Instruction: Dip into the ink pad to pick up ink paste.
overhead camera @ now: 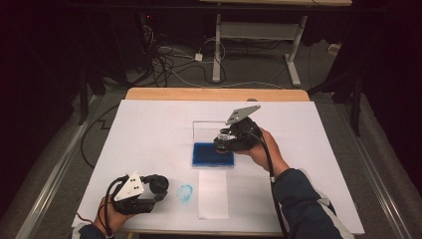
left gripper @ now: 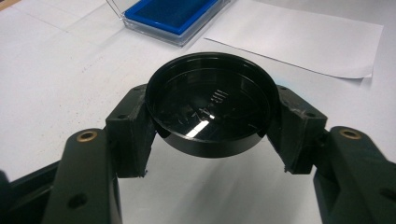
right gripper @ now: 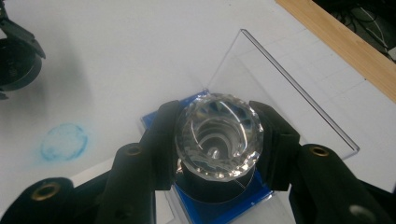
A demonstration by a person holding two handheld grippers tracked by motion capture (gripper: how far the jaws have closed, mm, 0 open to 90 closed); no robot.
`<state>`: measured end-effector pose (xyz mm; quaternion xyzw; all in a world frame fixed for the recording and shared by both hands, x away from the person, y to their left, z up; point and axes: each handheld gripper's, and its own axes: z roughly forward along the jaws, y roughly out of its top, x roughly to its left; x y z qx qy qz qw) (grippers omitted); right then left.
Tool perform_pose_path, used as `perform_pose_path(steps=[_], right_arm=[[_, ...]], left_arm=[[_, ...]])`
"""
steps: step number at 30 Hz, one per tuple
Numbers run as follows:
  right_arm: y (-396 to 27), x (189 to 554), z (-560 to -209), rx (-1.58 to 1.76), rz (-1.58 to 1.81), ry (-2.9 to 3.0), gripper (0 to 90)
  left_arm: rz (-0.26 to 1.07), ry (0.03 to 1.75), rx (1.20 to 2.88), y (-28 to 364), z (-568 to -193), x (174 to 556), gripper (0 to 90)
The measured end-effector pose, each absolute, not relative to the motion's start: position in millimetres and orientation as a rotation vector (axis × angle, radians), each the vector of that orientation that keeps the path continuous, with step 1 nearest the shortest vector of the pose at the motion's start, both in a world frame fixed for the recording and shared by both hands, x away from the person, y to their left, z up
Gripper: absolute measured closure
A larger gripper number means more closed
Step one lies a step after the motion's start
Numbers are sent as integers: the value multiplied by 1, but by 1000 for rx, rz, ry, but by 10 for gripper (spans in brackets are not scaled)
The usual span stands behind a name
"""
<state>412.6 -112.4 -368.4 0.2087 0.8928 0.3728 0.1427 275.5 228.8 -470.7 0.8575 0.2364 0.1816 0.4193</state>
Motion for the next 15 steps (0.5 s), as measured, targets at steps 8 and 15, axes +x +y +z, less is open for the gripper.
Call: perform_pose_path(steps=[8, 15], right_arm=[[-124, 402, -366, 588, 1135, 2551, 562], [-130, 395, -367, 573, 1151, 2526, 562]], left_arm=[[449, 597, 2148, 229, -472, 278, 363], [453, 597, 2147, 227, -471, 278, 363]])
